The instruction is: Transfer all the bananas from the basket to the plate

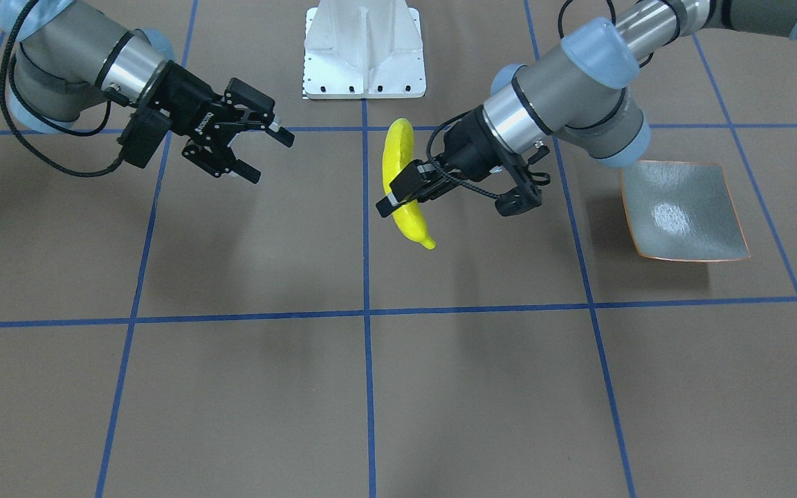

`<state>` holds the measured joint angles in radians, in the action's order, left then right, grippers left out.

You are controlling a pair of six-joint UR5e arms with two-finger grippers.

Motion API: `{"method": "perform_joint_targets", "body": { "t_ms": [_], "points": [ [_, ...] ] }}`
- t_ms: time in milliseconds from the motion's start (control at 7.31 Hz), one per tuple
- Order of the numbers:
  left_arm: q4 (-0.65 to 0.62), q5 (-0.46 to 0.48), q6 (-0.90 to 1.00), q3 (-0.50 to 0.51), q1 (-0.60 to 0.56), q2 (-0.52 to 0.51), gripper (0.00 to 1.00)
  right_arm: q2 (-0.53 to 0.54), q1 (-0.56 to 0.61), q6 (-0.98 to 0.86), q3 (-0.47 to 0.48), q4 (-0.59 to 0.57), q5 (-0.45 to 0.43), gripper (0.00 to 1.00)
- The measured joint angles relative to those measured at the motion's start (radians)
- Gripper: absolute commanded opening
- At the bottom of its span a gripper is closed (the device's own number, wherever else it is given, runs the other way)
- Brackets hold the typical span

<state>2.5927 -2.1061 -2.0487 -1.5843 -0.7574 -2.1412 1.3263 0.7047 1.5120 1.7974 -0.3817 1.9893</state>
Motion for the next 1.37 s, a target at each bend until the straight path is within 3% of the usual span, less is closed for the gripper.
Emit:
{"method": "perform_joint_targets", "body": {
  "t_ms": [274, 547, 821, 1369],
  "points": [
    [0.0, -0.063, 0.122, -0.09, -0.062, 0.2, 0.0, 0.079, 0.043, -0.007, -0.007, 0.02, 0.001, 1.0],
    [-0.002, -0.096, 0.393, -0.148, -0.121, 0.434, 0.0, 0.119, 0.069, -0.009, -0.027, 0.022, -0.003, 1.0],
    [-0.008, -0.093, 0.707, -0.139, -0.156, 0.611, 0.0, 0.144, 0.084, -0.01, -0.043, 0.022, -0.006, 1.0],
    [-0.009, -0.041, 1.107, -0.019, -0.212, 0.694, 0.0, 0.163, 0.111, -0.01, -0.074, 0.022, -0.006, 1.0]
  ]
}}
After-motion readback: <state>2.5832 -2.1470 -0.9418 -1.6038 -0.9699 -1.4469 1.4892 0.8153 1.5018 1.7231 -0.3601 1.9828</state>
